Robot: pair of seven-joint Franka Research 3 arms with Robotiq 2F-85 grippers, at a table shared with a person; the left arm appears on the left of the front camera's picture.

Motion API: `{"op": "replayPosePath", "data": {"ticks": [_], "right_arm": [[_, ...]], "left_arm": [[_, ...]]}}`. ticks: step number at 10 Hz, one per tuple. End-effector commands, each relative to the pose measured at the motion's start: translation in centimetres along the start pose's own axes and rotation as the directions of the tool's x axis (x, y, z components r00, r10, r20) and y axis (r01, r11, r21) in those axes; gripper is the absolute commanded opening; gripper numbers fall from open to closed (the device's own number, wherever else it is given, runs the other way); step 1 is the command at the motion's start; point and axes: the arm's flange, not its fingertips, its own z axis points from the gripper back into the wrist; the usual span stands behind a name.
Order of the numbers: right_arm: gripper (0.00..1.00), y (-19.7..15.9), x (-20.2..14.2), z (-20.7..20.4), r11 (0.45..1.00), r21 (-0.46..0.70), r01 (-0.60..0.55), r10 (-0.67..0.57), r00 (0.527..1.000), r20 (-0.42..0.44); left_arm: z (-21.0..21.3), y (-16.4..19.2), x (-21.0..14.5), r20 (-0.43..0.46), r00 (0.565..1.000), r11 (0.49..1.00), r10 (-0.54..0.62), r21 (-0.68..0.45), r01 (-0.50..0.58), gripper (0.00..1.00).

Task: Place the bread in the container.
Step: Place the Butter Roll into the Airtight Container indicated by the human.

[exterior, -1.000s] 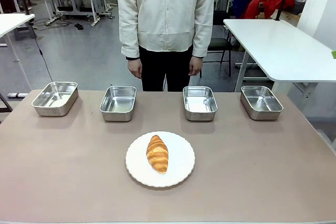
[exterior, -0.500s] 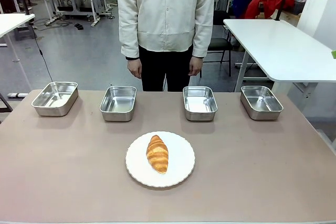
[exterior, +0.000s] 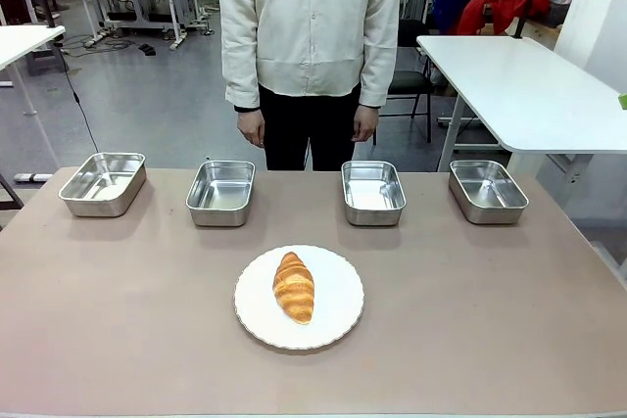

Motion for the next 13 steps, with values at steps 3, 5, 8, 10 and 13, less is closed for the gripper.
{"op": "replayPosePath", "data": {"ticks": [3, 5, 8, 10, 13], "right_arm": [[1.00, -0.10, 0.04, -0.08, 1.000, 0.008, -0.003, 0.003, 1.000, 0.024], [1.00, -0.10, 0.04, -0.08, 1.000, 0.008, -0.003, 0.003, 1.000, 0.024], [1.00, -0.10, 0.04, -0.08, 1.000, 0.008, -0.003, 0.003, 1.000, 0.024], [1.00, -0.10, 0.04, -0.08, 1.000, 0.008, -0.003, 0.003, 1.000, 0.024], [1.00, -0.10, 0.04, -0.08, 1.000, 0.008, -0.003, 0.003, 1.000, 0.024]], "left_arm": [[0.26, -0.06, -0.12, 0.016, 1.000, 1.000, -0.012, -0.013, 0.012, 1.00], [0.26, -0.06, -0.12, 0.016, 1.000, 1.000, -0.012, -0.013, 0.012, 1.00], [0.26, -0.06, -0.12, 0.016, 1.000, 1.000, -0.012, -0.013, 0.012, 1.00], [0.26, -0.06, -0.12, 0.016, 1.000, 1.000, -0.012, -0.013, 0.012, 1.00], [0.26, -0.06, -0.12, 0.016, 1.000, 1.000, -0.012, -0.013, 0.012, 1.00]]}}
